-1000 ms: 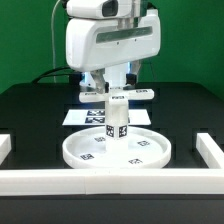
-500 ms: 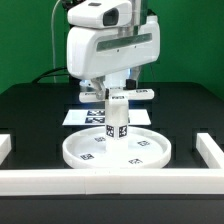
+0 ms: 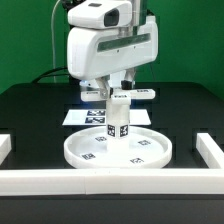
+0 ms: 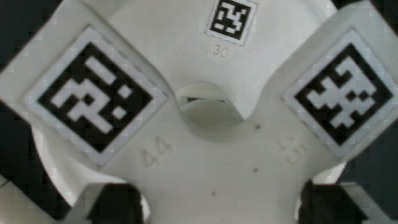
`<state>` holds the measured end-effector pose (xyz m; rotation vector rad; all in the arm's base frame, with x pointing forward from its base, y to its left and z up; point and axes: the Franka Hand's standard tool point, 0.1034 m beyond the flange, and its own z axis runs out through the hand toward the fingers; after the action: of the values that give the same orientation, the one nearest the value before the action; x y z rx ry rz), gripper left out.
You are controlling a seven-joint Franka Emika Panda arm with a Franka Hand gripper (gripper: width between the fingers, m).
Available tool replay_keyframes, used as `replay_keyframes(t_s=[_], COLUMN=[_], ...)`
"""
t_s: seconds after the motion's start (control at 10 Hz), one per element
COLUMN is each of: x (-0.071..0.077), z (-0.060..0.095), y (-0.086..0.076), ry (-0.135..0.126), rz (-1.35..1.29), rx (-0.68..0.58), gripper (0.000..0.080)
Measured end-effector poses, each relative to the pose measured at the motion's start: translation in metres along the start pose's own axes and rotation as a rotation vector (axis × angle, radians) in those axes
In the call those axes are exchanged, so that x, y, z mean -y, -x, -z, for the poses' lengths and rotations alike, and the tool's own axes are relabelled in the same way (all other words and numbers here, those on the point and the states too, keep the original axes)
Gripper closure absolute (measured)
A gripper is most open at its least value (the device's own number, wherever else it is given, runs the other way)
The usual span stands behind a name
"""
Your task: Assemble round table
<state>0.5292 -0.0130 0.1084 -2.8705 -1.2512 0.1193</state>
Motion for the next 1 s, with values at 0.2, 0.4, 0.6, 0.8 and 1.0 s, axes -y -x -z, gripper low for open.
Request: replay_keyframes(t_s=[0.2, 0.4, 0.6, 0.8, 1.0], x=[0.0, 0.0, 0.0004, 0.0013, 0.0025], z=[0.0, 0.0, -0.0002, -0.0007, -0.0008], y=[0.0, 0.0, 0.0, -0.0008, -0.0043], ry=[0.0, 0.0, -0.014, -0.028, -0.034], rz=[-0.007, -0.024, -0.237, -0.5, -0.744], rx=[0.0, 0.0, -0.011, -0.023, -0.053], gripper=[0.0366, 0.0366, 0.0366, 0.0366, 0.0366])
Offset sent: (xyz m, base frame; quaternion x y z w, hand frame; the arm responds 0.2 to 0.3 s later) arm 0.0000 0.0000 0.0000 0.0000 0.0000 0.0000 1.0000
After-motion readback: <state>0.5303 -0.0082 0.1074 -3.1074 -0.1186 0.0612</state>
